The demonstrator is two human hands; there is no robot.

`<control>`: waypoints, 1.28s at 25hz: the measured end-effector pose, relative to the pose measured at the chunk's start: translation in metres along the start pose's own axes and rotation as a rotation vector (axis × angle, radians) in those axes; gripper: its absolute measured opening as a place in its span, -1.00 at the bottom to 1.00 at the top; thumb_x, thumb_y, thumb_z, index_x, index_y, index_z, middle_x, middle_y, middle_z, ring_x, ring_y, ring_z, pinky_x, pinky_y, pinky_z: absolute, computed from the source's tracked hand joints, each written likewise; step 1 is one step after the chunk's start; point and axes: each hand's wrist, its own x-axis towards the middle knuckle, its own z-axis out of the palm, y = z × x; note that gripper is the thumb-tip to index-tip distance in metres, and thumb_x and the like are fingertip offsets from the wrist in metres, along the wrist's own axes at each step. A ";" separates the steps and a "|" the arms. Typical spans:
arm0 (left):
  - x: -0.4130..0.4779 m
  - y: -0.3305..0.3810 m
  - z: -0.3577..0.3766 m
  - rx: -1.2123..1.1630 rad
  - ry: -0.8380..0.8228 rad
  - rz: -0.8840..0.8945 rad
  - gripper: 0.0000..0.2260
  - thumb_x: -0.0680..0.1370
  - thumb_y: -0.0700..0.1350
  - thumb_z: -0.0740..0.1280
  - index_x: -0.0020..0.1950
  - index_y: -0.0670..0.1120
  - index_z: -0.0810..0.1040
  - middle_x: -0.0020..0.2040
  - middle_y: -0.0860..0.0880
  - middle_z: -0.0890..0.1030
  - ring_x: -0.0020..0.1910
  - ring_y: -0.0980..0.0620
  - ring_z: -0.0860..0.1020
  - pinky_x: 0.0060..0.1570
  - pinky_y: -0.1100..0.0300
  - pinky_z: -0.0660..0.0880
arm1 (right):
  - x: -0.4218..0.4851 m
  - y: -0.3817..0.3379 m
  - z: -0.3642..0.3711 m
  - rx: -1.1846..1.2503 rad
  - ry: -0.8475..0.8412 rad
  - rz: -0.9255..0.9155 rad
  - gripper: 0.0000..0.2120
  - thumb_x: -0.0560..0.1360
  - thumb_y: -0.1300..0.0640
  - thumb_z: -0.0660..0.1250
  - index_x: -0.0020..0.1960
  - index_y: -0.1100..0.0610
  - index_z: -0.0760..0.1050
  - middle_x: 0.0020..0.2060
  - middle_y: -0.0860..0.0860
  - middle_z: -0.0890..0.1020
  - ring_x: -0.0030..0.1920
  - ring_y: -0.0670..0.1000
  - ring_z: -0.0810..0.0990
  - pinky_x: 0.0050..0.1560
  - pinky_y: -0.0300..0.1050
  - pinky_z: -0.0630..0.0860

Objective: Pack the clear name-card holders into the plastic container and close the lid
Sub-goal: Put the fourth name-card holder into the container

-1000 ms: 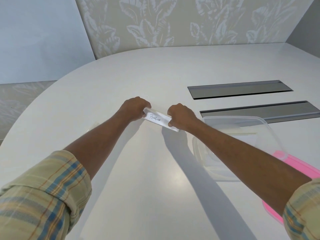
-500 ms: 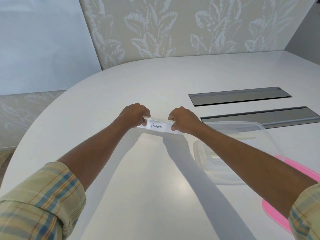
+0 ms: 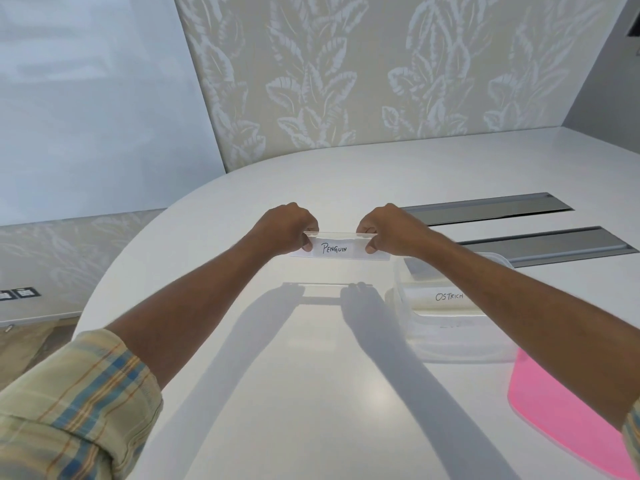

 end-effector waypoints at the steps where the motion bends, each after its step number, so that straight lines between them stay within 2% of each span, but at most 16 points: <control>1: -0.001 0.007 -0.005 0.007 0.006 0.005 -0.68 0.50 -0.17 0.50 0.24 0.00 0.70 0.12 -0.03 0.73 0.22 -0.10 0.59 -0.04 0.12 0.45 | -0.006 0.003 -0.006 0.003 0.006 -0.002 -0.62 0.41 0.24 0.58 0.21 0.10 0.66 0.10 0.05 0.71 0.10 0.11 0.67 0.09 0.07 0.64; 6: 0.001 0.053 -0.022 0.034 0.014 0.044 -0.68 0.49 -0.07 0.53 0.24 0.05 0.69 0.15 -0.05 0.69 0.17 -0.12 0.62 -0.07 0.11 0.46 | -0.042 0.033 -0.033 0.039 0.030 0.019 -0.63 0.40 0.28 0.60 0.19 0.11 0.69 0.07 0.05 0.72 0.01 0.09 0.70 -0.09 0.01 0.68; 10: 0.007 0.096 -0.023 0.024 0.017 0.095 -0.65 0.50 -0.03 0.54 0.28 0.05 0.68 0.17 -0.05 0.68 0.19 -0.10 0.62 -0.05 0.11 0.49 | -0.073 0.068 -0.046 0.018 0.045 0.052 -0.64 0.36 0.25 0.64 0.13 0.10 0.71 0.01 0.05 0.75 0.05 0.08 0.70 0.09 0.02 0.64; 13: 0.013 0.129 -0.018 0.017 0.003 0.144 -0.63 0.51 0.00 0.54 0.30 0.04 0.67 0.19 -0.05 0.68 0.21 -0.09 0.61 -0.03 0.12 0.47 | -0.096 0.095 -0.052 0.034 0.048 0.080 -0.59 0.34 0.25 0.65 0.16 0.11 0.72 0.03 0.04 0.77 0.07 0.05 0.71 0.14 0.01 0.64; 17: 0.022 0.169 -0.008 0.009 -0.027 0.186 -0.62 0.52 0.01 0.54 0.33 0.03 0.66 0.23 -0.04 0.68 0.23 -0.09 0.62 0.03 0.09 0.53 | -0.124 0.129 -0.052 0.086 0.026 0.129 -0.64 0.34 0.31 0.64 0.10 0.09 0.74 -0.05 0.01 0.78 -0.03 0.02 0.74 0.05 0.02 0.68; 19: 0.025 0.185 0.000 0.009 -0.039 0.216 -0.60 0.53 0.01 0.53 0.37 0.04 0.64 0.24 -0.02 0.68 0.25 -0.08 0.61 0.05 0.10 0.52 | -0.135 0.142 -0.050 0.085 0.027 0.148 -0.63 0.34 0.31 0.64 0.12 0.10 0.74 -0.03 0.02 0.78 -0.01 0.03 0.74 0.06 0.04 0.68; 21: 0.027 0.200 0.009 0.003 -0.056 0.234 -0.58 0.54 0.02 0.53 0.40 0.06 0.62 0.25 -0.01 0.68 0.28 -0.06 0.60 0.07 0.10 0.50 | -0.144 0.154 -0.046 0.062 0.023 0.161 -0.60 0.34 0.28 0.65 0.16 0.12 0.73 0.01 0.04 0.77 0.04 0.03 0.72 0.09 -0.04 0.65; 25: 0.031 0.222 0.025 0.055 -0.128 0.230 -0.56 0.51 0.07 0.54 0.38 0.07 0.62 0.24 -0.02 0.66 0.23 -0.09 0.62 0.09 0.06 0.56 | -0.154 0.170 -0.033 0.040 -0.027 0.172 -0.64 0.31 0.24 0.67 0.09 0.08 0.74 -0.02 0.01 0.76 0.02 0.02 0.71 0.02 -0.11 0.62; 28: 0.033 0.230 0.034 0.075 -0.177 0.228 -0.56 0.49 0.07 0.57 0.34 0.05 0.64 0.23 -0.02 0.65 0.18 -0.11 0.64 0.06 0.05 0.58 | -0.154 0.178 -0.022 0.038 -0.081 0.172 -0.60 0.31 0.22 0.68 0.13 0.11 0.73 0.02 0.02 0.76 0.04 0.02 0.71 0.08 -0.09 0.63; 32: 0.035 0.234 0.049 0.084 -0.214 0.237 -0.58 0.47 0.07 0.58 0.30 0.03 0.65 0.19 -0.01 0.66 0.16 -0.11 0.64 -0.03 0.11 0.49 | -0.149 0.182 -0.011 0.008 -0.144 0.153 -0.55 0.31 0.22 0.68 0.18 0.14 0.72 0.04 0.05 0.76 0.05 0.05 0.72 0.10 -0.06 0.64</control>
